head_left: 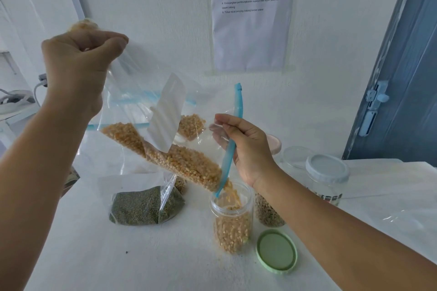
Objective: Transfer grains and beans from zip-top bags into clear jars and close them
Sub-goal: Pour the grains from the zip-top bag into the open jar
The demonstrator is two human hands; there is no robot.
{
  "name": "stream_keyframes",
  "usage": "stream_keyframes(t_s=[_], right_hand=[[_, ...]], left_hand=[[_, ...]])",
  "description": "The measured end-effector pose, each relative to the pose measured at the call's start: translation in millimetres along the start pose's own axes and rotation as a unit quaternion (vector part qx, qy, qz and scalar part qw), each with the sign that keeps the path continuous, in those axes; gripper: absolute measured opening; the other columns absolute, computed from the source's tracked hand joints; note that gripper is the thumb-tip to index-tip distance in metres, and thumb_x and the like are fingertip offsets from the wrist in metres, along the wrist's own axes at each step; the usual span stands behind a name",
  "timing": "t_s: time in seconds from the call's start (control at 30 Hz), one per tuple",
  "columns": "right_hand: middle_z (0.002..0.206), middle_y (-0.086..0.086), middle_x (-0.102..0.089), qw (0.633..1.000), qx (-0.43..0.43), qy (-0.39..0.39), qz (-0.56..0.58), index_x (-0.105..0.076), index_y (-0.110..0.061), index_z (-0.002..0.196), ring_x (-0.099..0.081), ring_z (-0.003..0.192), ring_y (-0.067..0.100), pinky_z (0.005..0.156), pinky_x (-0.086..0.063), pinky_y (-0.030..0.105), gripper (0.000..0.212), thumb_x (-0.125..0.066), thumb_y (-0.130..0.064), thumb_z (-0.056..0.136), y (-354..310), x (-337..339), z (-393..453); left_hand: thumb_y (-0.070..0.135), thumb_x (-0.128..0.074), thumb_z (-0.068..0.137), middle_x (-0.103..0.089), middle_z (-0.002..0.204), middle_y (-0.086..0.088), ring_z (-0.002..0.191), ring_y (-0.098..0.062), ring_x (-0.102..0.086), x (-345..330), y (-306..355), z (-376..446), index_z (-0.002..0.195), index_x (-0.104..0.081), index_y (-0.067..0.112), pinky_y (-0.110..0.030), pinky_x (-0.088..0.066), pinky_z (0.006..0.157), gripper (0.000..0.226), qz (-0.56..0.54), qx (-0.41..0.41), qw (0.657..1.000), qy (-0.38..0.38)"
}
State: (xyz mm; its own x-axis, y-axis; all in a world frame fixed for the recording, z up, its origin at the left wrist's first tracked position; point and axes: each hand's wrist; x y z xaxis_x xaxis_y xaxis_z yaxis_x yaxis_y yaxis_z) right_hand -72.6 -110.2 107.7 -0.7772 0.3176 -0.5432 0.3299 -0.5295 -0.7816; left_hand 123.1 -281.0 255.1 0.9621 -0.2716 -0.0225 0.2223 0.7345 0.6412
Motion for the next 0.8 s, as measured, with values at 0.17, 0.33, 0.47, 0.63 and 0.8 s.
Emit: stream_keyframes(t_s=[0.17,0.33,0.47,0.63,0.8], right_hand=[[0.104,0.019,-0.074,1.0,-0.001,-0.004,-0.002,-0.079,-0.006,0.1,-0.073,0.103,0.027,0.09,-0.059,0.03,0.032,-0.05,0.008,0.103,1.2,-1.0,0.2],[0.102,0.018,-0.075,1.0,-0.003,-0.002,0.0,-0.079,-0.007,0.1,-0.073,0.102,0.027,0.09,-0.059,0.029,0.033,-0.051,0.008,0.103,2.3,0.9,-0.5],[0.102,0.016,-0.075,1.0,-0.003,-0.003,-0.004,-0.08,-0.009,0.099,-0.073,0.103,0.026,0.091,-0.059,0.03,0.034,-0.051,0.007,0.103,2.1,2.9,-1.0],[0.102,0.014,-0.076,1.0,-0.002,0.001,-0.009,-0.08,-0.01,0.1,-0.073,0.103,0.026,0.091,-0.059,0.029,0.033,-0.051,0.006,0.103,2.5,4.1,-2.2],[0.102,0.014,-0.076,1.0,-0.001,-0.001,-0.007,-0.08,-0.009,0.1,-0.073,0.103,0.026,0.091,-0.059,0.03,0.034,-0.05,0.007,0.103,3.1,4.2,-2.7]], left_hand=[[0.025,-0.085,0.077,-0.063,0.071,0.023,0.087,0.002,-0.056,2.2,2.0,1.5,0.076,-0.084,0.037,-0.022,-0.043,0.077,0.012,-0.018,-0.001,1.0,-0.007],[0.023,-0.084,0.078,-0.062,0.068,0.023,0.085,0.001,-0.055,0.5,3.6,-1.3,0.075,-0.084,0.038,-0.019,-0.042,0.075,0.015,-0.015,-0.003,1.0,-0.01],[0.021,-0.084,0.079,-0.061,0.069,0.02,0.085,-0.001,-0.055,-1.7,4.4,-4.0,0.079,-0.082,0.033,-0.022,-0.042,0.078,0.012,-0.015,-0.007,1.0,-0.012],[0.021,-0.084,0.078,-0.059,0.072,0.014,0.082,-0.002,-0.054,-3.3,6.0,-4.7,0.08,-0.083,0.033,-0.023,-0.041,0.076,0.011,-0.017,-0.006,1.0,-0.012],[0.022,-0.084,0.077,-0.062,0.074,0.015,0.086,0.0,-0.056,-2.1,7.3,-4.9,0.078,-0.084,0.033,-0.021,-0.042,0.08,0.011,-0.019,0.002,1.0,-0.012]])
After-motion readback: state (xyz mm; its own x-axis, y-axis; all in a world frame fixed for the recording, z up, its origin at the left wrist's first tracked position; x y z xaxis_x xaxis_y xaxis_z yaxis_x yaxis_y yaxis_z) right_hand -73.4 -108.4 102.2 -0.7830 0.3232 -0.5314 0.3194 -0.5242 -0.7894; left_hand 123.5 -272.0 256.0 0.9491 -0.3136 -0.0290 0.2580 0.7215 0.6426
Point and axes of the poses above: each hand's wrist, its own z-axis towards the middle knuckle, its own x-axis out of the back of the hand, y = z × x
